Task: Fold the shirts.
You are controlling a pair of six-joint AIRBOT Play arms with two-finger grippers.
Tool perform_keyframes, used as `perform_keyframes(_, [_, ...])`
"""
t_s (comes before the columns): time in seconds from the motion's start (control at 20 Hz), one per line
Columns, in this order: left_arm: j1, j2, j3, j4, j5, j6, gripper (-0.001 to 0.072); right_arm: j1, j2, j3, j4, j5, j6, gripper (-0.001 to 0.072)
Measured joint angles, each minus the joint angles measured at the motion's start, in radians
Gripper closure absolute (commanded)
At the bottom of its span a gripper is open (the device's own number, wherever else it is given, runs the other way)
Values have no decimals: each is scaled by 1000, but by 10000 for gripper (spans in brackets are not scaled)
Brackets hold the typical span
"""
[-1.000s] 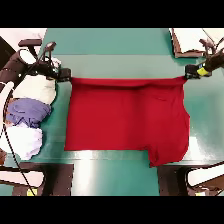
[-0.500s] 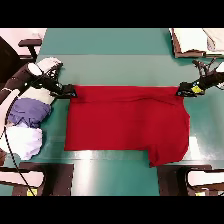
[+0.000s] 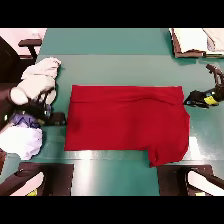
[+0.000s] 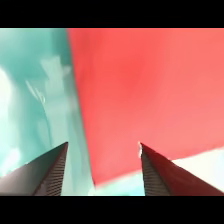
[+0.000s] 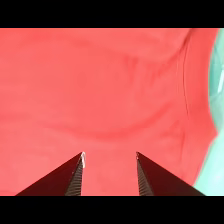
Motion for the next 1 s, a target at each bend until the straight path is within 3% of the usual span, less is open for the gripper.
perform_keyframes(0.45, [0, 155, -319, -117, 74, -42, 187, -6, 140, -61, 2, -2, 0, 325])
perform_keyframes(0.55, [0, 159, -348, -147, 86, -43, 491, -6, 146, -63, 2, -1, 0, 324])
perform_keyframes(0.6, [-1, 161, -358, -146, 97, -42, 612, -6, 148, -63, 2, -1, 0, 324])
perform_keyframes(0.65, [0, 161, -364, -154, 111, -41, 683, -6, 149, -64, 2, 0, 0, 324])
perform_keyframes(0.9, [-1, 163, -320, -189, 129, -15, 684, -77, 153, -88, -45, 69, 0, 319])
perform_keyframes(1.0, [-1, 163, -281, -193, 132, -8, 684, -152, 157, -146, -87, 109, 0, 145])
